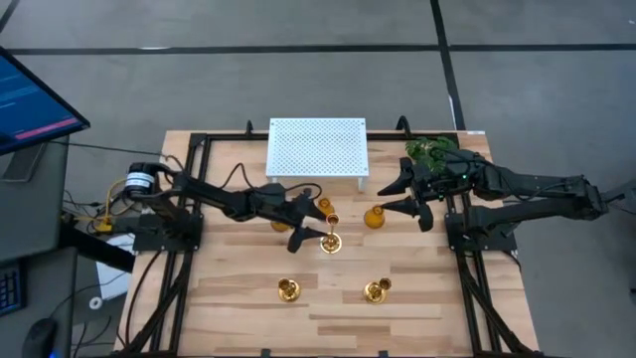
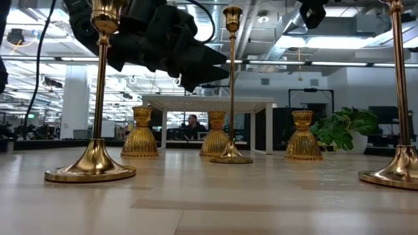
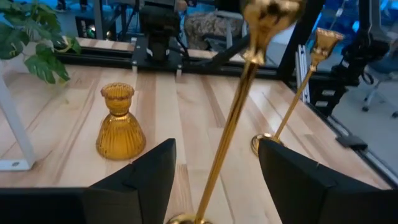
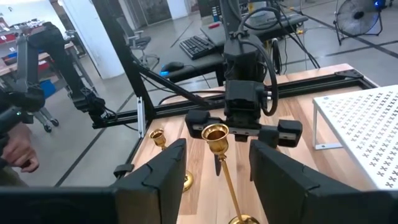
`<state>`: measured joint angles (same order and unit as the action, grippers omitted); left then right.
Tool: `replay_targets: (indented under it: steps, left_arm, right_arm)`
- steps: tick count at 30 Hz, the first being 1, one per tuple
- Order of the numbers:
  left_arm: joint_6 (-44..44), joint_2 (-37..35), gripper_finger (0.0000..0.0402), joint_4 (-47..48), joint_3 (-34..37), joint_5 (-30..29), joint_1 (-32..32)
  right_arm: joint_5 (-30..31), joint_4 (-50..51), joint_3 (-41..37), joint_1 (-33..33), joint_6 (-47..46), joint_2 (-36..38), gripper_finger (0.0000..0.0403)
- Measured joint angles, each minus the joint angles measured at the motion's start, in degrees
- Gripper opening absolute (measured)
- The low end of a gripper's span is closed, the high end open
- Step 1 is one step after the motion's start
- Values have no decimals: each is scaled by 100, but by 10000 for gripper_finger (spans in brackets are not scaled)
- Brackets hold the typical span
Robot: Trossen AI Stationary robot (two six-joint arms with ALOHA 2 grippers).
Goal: Pick & Place candle stick holders
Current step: Put the top gold candle holder on the shelf
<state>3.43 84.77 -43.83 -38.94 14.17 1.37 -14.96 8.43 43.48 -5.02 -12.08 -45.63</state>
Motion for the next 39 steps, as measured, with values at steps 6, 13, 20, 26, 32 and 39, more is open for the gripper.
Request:
replay_targets:
  steps: [6, 13, 20, 26, 32, 39]
  left_arm:
    - [195, 244, 226, -394, 0, 0, -2]
    - [187, 245, 217, -471, 0, 0, -7]
    - [139, 324, 206, -710, 0, 0, -181]
    - [181, 637, 206, -1209, 2, -21, -216]
    - [167, 654, 191, -1200, 0, -61, -201]
    - [159, 652, 149, -1194, 0, -81, -164]
  right_arm:
    - [0, 0, 0, 0, 0, 0, 169]
    - [0, 2, 0, 0, 4, 0, 167]
    - [0, 2, 0, -4, 17, 0, 167]
    - [0, -14, 0, -4, 9, 0, 164]
    - [2, -26, 0, -4, 0, 0, 163]
    - [0, -28, 0, -3, 0, 0, 159]
